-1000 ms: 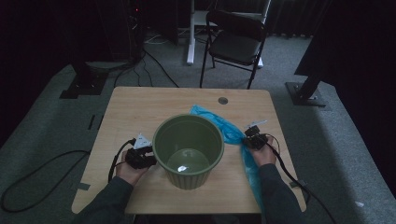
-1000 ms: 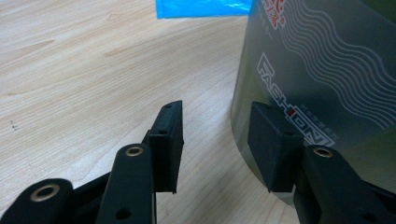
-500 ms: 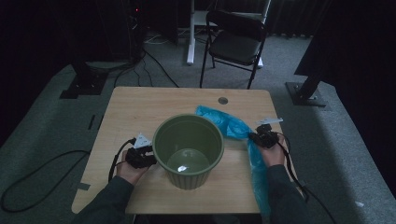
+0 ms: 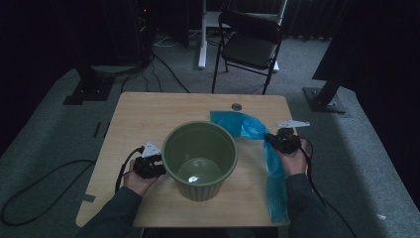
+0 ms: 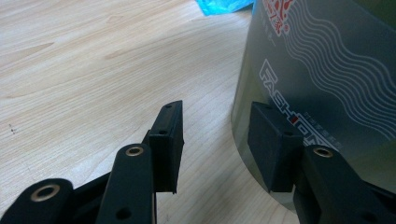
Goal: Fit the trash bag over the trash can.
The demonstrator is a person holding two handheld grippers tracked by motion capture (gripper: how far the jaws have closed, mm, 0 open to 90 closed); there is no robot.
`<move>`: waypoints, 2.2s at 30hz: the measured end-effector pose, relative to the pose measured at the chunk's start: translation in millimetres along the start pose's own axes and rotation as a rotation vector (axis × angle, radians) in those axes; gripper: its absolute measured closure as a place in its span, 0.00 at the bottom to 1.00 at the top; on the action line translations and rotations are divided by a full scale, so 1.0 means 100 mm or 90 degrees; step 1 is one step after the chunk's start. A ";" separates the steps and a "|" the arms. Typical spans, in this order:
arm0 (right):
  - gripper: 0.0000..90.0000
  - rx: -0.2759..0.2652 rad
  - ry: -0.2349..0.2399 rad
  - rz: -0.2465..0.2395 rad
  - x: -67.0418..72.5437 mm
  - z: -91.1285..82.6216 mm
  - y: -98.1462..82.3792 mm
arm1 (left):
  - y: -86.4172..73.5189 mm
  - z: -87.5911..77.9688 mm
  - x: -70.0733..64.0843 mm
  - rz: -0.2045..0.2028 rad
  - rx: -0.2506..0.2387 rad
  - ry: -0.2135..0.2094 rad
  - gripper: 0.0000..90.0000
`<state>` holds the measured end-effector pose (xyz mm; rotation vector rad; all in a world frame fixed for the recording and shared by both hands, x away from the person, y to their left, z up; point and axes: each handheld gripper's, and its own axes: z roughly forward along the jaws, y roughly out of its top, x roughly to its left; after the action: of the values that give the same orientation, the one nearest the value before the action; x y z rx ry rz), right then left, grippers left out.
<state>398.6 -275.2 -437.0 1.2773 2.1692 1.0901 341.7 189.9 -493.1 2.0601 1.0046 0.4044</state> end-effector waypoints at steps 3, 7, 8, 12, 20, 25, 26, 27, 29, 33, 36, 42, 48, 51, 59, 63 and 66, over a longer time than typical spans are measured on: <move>1.00 -0.018 0.007 -0.001 0.03 -0.07 0.05 | 0.00 0.00 0.00 0.000 0.000 0.000 0.62; 1.00 -0.041 0.014 -0.013 0.10 -0.16 0.12 | 0.00 0.00 0.00 0.001 0.000 0.000 0.62; 1.00 -0.046 0.015 -0.014 0.11 -0.18 0.14 | 0.00 0.00 0.00 0.001 0.000 0.000 0.62; 1.00 -0.066 0.022 -0.022 0.15 -0.27 0.21 | 0.00 0.00 0.00 0.002 0.000 0.000 0.62; 1.00 -0.102 0.035 -0.037 0.24 -0.45 0.34 | 0.00 0.00 0.00 0.001 0.000 0.000 0.62; 1.00 -0.119 0.037 -0.050 0.30 -0.54 0.41 | 0.00 0.00 0.00 0.001 0.000 0.000 0.62; 1.00 -0.122 0.038 -0.050 0.32 -0.55 0.42 | 0.00 0.00 0.00 0.001 0.000 0.000 0.62; 1.00 -0.122 0.038 -0.050 0.32 -0.55 0.42 | 0.00 0.00 0.00 0.001 0.000 0.000 0.62; 1.00 -0.124 0.039 -0.053 0.33 -0.56 0.44 | 0.00 0.00 0.00 0.001 0.000 0.000 0.62; 1.00 -0.139 0.044 -0.057 0.37 -0.62 0.49 | 0.00 0.00 0.00 0.001 0.000 0.000 0.62; 1.00 -0.143 0.048 -0.058 0.39 -0.64 0.50 | 0.00 0.00 0.00 0.001 0.000 0.000 0.62; 1.00 -0.152 0.052 -0.062 0.41 -0.69 0.56 | 0.00 0.00 0.00 0.001 0.001 0.000 0.62; 1.00 -0.159 0.056 -0.065 0.42 -0.73 0.58 | 0.00 0.00 0.00 0.001 0.000 -0.001 0.62; 1.00 -0.166 0.062 -0.067 0.43 -0.77 0.60 | 0.00 0.00 0.00 0.001 0.000 -0.001 0.62; 1.00 -0.180 0.072 -0.068 0.46 -0.82 0.62 | 0.00 0.00 0.00 0.001 0.001 -0.001 0.62; 1.00 -0.193 0.080 -0.076 0.51 -0.88 0.64 | 0.00 0.00 0.00 0.002 0.001 0.000 0.62; 1.00 -0.198 0.084 -0.079 0.52 -0.90 0.65 | 0.00 0.00 0.00 0.002 0.001 0.000 0.62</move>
<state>348.9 -249.6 -327.7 0.9450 2.0360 1.4260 341.7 190.2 -492.9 2.0634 1.0013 0.4057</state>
